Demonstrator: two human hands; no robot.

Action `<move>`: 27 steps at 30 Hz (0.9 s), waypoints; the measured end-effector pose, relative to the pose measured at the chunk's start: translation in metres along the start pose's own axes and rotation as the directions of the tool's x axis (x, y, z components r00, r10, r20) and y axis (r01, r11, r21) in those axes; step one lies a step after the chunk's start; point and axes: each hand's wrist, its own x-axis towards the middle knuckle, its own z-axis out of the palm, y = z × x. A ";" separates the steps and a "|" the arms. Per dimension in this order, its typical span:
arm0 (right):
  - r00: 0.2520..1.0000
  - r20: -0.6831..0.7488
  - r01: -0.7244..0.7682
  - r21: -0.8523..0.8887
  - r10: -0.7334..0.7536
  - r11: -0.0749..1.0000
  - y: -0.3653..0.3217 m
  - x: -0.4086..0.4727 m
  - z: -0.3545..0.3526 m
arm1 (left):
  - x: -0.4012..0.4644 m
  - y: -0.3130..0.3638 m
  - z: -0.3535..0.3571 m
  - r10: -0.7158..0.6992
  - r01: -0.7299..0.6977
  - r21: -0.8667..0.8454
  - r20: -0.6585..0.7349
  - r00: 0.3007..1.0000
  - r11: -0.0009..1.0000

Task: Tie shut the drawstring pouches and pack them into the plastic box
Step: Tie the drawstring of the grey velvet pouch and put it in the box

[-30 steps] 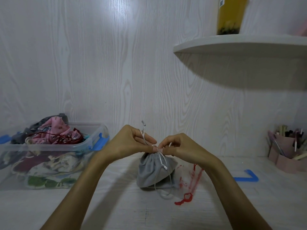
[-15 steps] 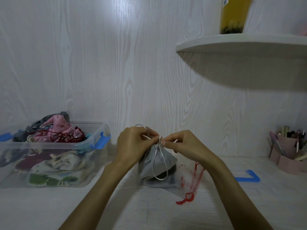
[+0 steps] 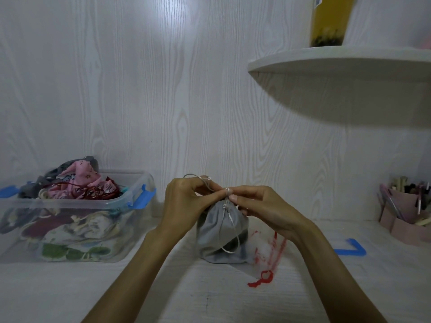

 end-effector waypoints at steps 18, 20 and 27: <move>0.999 -0.041 -0.016 0.109 0.021 0.994 -0.005 -0.004 -0.004 | 0.010 -0.006 -0.014 -0.156 0.225 -0.143 0.384 0.910 0.964; 0.999 -0.048 -0.008 0.051 0.011 0.999 -0.007 -0.004 -0.005 | 0.010 -0.009 -0.012 -0.180 0.193 -0.004 0.340 0.923 0.981; 0.987 -0.158 0.005 -0.227 -0.042 0.974 -0.023 -0.009 -0.018 | 0.012 -0.008 -0.015 -0.187 0.144 0.173 0.267 0.945 0.974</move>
